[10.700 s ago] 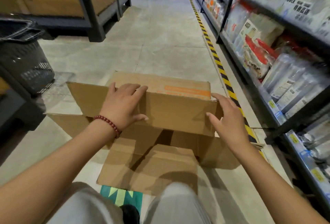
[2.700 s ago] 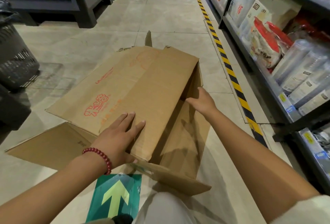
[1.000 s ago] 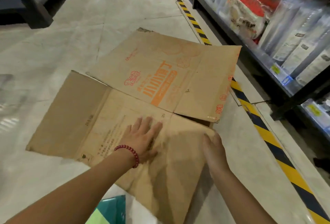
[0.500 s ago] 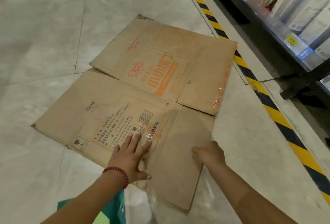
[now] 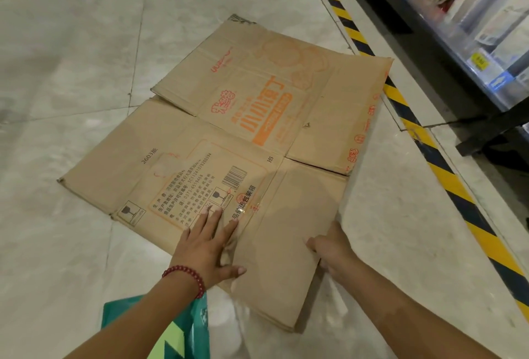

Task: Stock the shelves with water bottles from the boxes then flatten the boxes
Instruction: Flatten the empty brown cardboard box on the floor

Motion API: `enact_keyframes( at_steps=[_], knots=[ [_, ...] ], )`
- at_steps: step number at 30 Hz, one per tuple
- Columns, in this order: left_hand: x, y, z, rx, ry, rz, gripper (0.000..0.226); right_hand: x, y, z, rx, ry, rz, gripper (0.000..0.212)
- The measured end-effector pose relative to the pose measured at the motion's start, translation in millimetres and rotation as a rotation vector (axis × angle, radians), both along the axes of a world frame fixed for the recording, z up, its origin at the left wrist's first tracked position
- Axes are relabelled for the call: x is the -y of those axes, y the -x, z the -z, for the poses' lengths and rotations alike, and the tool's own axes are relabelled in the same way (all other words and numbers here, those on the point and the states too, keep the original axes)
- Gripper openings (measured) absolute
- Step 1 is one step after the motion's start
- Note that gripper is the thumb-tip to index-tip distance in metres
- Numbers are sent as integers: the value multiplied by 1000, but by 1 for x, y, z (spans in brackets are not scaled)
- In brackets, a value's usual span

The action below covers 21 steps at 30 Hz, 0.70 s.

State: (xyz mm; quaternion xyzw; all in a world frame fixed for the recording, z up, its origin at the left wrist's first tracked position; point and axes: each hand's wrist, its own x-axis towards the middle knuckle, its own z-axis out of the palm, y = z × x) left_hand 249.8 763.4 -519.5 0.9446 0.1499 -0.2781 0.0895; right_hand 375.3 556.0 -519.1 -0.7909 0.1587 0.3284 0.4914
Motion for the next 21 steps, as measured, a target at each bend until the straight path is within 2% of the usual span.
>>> enact_keyframes(
  at_steps=[5,8,10,13,18,21],
  knots=[
    [4,7,-9,84,-10,43,112,42,-44,-18,-11,13,-76,28],
    [0,8,-14,126,-24,-38,92,84,-66,-26,41,63,-166,32],
    [-6,11,-13,165,-60,-120,85,102,-64,-29,124,182,-168,33],
    [-26,24,-2,175,-157,-270,88,110,-60,-18,252,381,-168,43],
    [-72,48,9,167,-187,-665,88,104,-55,-13,255,404,-158,38],
    [-93,57,11,102,-145,-773,85,104,-54,-11,231,426,-167,32]
  ],
)
